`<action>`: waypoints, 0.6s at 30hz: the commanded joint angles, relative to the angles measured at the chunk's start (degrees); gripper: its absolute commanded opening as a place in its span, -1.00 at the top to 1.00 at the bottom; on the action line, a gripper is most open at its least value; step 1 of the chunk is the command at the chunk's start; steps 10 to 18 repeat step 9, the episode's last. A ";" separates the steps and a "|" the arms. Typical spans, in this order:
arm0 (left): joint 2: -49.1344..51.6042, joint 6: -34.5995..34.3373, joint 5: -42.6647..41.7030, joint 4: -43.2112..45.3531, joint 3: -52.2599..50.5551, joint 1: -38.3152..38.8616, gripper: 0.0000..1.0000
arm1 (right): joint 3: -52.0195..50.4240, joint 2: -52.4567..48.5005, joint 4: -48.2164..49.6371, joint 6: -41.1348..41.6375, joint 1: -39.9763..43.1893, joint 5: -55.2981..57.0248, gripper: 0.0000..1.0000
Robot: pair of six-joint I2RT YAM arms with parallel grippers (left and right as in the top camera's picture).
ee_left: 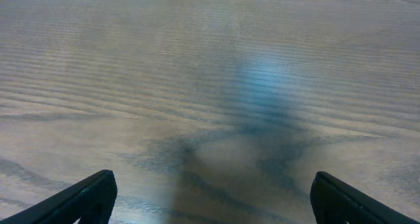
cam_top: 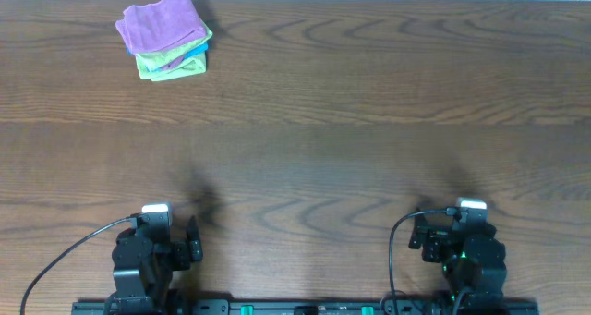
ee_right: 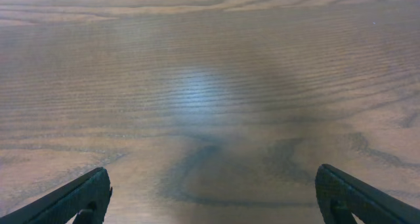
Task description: Fold the cloth
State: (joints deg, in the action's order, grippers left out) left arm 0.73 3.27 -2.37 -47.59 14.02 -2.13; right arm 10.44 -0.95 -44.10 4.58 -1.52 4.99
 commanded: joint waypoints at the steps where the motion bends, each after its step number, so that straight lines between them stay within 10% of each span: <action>1: -0.52 2.54 1.73 -3.76 -0.52 0.17 -0.91 | -0.79 0.63 0.02 0.96 -0.39 1.01 -0.98; 18: -0.52 2.54 1.73 -3.76 -0.52 0.20 -0.91 | -0.79 0.63 0.02 0.96 -0.39 1.03 -0.98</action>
